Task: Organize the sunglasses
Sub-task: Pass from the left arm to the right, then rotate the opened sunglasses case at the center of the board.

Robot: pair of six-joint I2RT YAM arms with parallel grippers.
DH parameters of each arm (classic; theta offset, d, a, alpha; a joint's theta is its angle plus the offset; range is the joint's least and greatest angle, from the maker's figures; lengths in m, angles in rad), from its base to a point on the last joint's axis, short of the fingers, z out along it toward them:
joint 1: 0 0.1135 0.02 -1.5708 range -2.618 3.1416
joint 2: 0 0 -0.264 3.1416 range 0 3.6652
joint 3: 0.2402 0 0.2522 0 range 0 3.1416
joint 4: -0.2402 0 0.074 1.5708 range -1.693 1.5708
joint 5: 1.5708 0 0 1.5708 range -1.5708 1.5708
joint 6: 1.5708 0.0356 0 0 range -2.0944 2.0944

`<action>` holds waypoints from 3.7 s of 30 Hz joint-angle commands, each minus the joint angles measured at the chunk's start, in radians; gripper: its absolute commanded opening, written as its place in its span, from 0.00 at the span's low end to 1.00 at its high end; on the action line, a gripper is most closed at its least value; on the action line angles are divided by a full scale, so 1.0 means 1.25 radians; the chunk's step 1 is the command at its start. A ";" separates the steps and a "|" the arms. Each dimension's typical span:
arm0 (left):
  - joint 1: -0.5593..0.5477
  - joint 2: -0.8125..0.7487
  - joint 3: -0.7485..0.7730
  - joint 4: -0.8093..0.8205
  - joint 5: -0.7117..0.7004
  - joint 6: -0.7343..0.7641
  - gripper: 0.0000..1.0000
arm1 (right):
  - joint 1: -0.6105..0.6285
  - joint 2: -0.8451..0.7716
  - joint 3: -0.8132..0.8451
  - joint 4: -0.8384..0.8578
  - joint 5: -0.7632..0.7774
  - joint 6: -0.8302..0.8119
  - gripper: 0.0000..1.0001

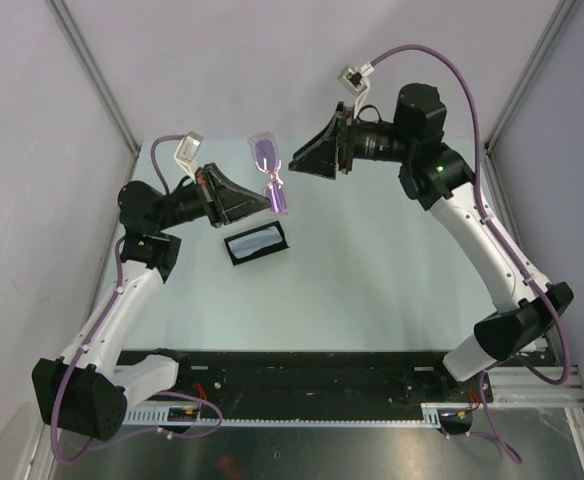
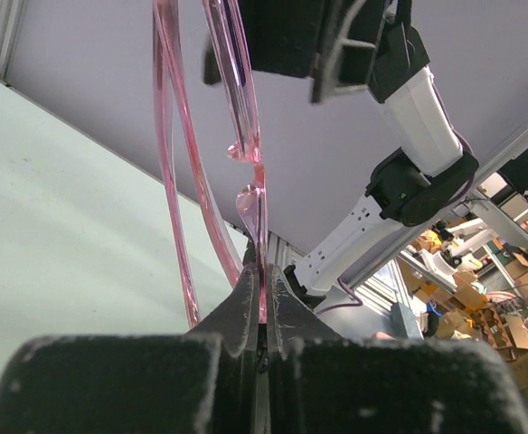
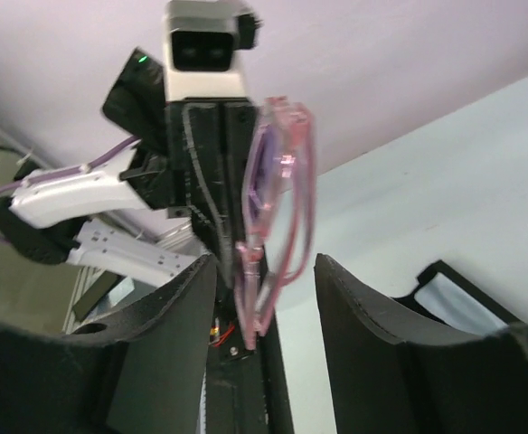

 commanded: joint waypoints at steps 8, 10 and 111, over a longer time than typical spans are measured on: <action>0.005 -0.002 0.042 0.011 -0.016 0.018 0.00 | 0.061 0.020 0.023 0.062 -0.058 0.037 0.54; 0.006 -0.004 0.042 0.011 -0.016 0.018 0.00 | 0.067 0.030 0.031 0.056 -0.051 0.033 0.55; 0.033 0.492 -0.063 -0.601 -0.710 0.277 0.28 | 0.019 0.081 -0.320 0.006 0.303 0.126 0.00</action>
